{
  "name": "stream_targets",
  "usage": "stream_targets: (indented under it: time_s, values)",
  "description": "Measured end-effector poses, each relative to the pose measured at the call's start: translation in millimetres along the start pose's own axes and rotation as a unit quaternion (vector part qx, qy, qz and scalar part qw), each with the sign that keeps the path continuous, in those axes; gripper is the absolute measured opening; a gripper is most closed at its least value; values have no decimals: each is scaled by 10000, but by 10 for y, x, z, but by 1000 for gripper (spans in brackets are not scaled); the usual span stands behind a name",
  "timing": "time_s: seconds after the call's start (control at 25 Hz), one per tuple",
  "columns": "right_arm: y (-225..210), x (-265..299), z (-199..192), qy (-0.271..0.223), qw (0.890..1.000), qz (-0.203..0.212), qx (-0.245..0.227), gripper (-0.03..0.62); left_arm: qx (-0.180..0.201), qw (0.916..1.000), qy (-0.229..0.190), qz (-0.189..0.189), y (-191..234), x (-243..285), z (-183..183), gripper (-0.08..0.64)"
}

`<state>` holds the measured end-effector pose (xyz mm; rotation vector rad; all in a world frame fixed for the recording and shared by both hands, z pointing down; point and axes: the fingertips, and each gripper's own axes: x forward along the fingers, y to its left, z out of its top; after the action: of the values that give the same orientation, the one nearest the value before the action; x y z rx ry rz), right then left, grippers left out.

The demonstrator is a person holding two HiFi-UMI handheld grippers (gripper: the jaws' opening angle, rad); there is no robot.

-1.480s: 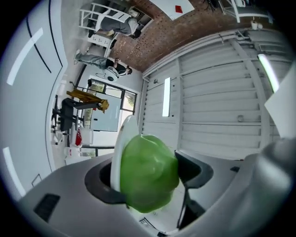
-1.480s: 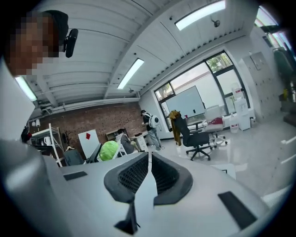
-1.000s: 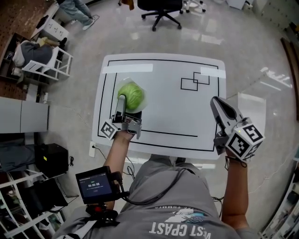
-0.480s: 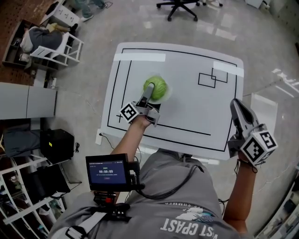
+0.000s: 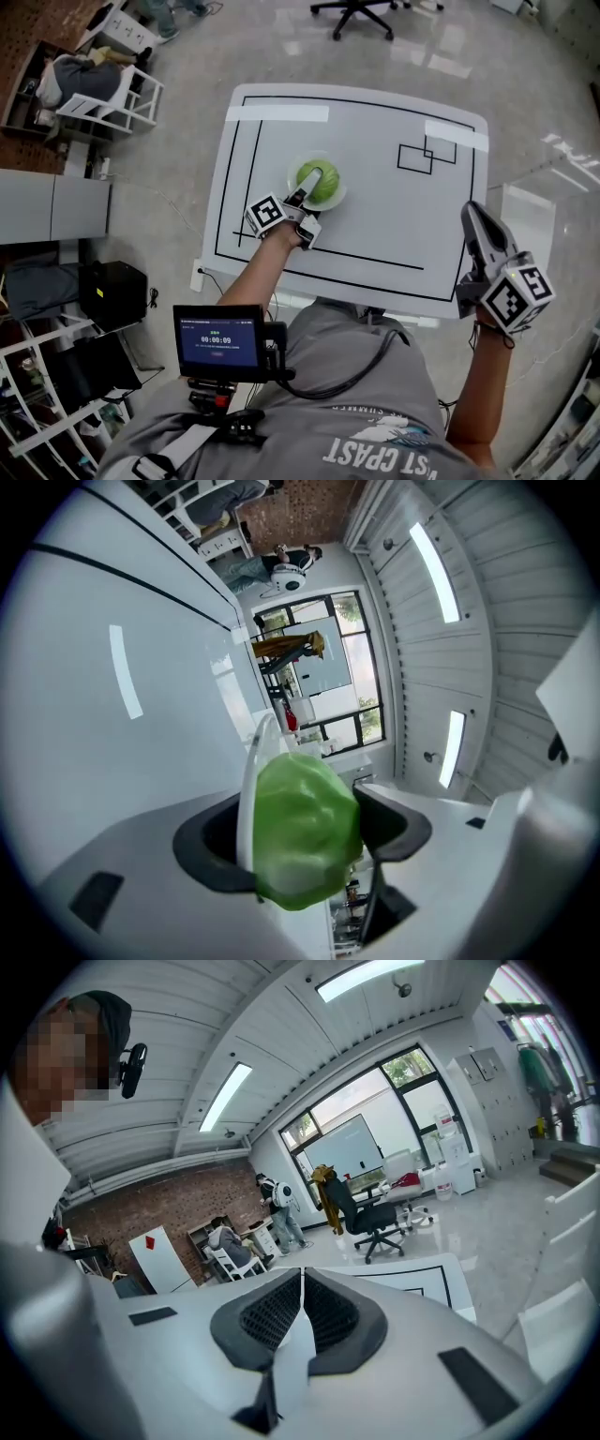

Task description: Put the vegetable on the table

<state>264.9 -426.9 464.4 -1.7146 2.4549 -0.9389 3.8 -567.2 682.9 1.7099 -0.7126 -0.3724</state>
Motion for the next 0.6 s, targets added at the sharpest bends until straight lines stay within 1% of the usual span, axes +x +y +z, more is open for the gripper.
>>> stream_targets:
  time_s: [0.12,0.2,0.44,0.6]
  values:
    - [1,-21,-4,-21,10000,-25,9,7,311,9981,416,330,89,25,-83,322]
    - [-3,-38,-6,-31,10000,-52,16,6,435,9961,629,435,110,47,-134,322]
    - [-18,-79,-33,-56,9999,-84,64,8,504,9929,898,597,114,118,-155,324]
    - [-10,-115,-26,-71,9999,-89,71,8,870,9866,1169,736,83,161,-129,324]
